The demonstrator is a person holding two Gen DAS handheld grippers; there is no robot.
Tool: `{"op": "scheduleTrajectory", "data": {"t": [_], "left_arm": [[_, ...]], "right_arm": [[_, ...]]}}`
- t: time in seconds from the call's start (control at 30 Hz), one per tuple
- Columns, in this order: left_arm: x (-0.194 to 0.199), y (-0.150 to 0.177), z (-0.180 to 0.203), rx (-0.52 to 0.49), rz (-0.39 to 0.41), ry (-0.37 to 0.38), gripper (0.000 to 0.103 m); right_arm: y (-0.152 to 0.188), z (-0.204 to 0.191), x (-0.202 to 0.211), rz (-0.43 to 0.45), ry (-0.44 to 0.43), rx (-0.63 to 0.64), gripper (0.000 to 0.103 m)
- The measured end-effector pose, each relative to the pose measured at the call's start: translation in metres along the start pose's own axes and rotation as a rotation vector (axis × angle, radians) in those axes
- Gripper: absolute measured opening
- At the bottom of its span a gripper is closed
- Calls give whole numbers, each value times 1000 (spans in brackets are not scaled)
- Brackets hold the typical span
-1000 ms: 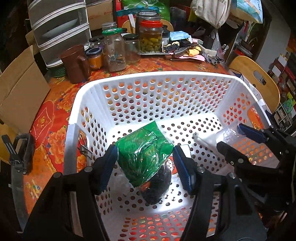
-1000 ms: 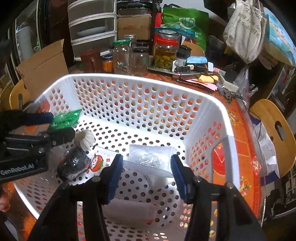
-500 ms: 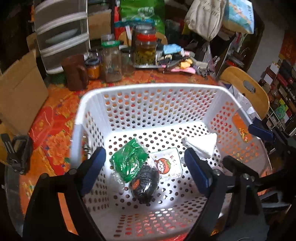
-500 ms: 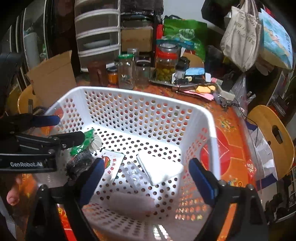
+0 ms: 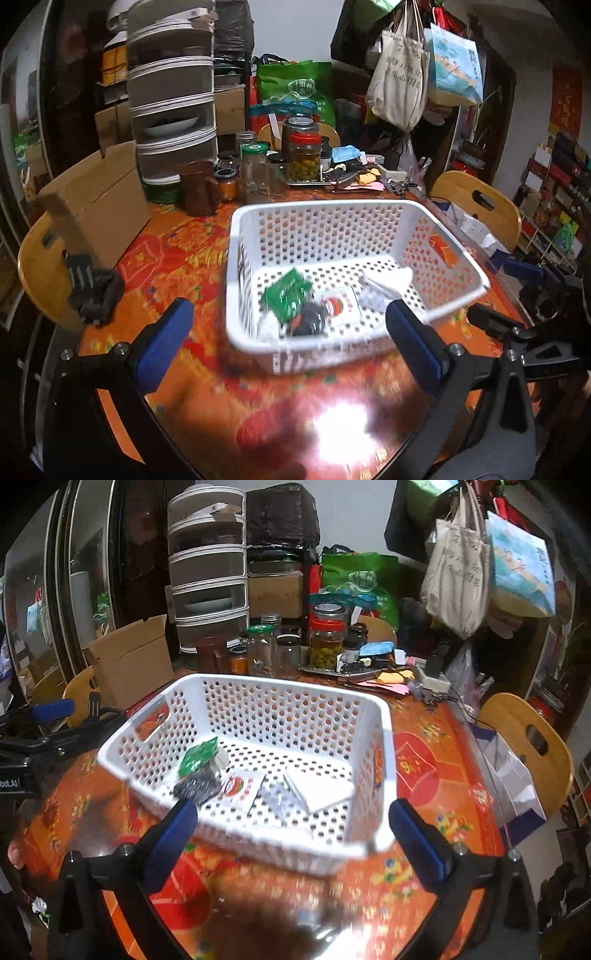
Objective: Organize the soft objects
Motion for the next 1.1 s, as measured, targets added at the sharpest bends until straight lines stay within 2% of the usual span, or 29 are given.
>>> {"op": "scheduleTrajectory", "data": {"t": [0.13,0.27,0.33,0.5,0.63,0.7,0.83,0.97,1.1], "left_arm": [[37,29,-2,22,9,-37,103],[67,56,11,10,14,9,103],[86,67,19,-13,23,8,103],[138,88,33,-26,64,24,103],[173,96,44,-43,96,15,103],[188,99,48,-56,109,5,103],[214,98,59,-75,146,1,103],[215,84,72,-95,139,-12,103],[205,86,81,-98,112,-4,103]], "right_arm": [[22,2,39,56,27,-25,103],[49,-1,67,35,-6,-72,103],[58,1,87,42,-4,-95,103],[70,6,137,95,52,-106,103],[73,5,182,188,24,-155,103],[75,5,198,197,37,-170,103],[78,1,211,140,109,-118,103],[70,-9,219,163,100,-95,103],[62,-15,208,137,98,-91,103]]}}
Point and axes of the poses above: each gripper's, at about its wrist camera, not at the fingertips, and x roughly against the way its jaws point, z to its right, y to its underside, the point moved 10 cm from there along -x, roughly the way its jaws point, and after that the axes turned 13 degrees about y, right-handed, at the moved point
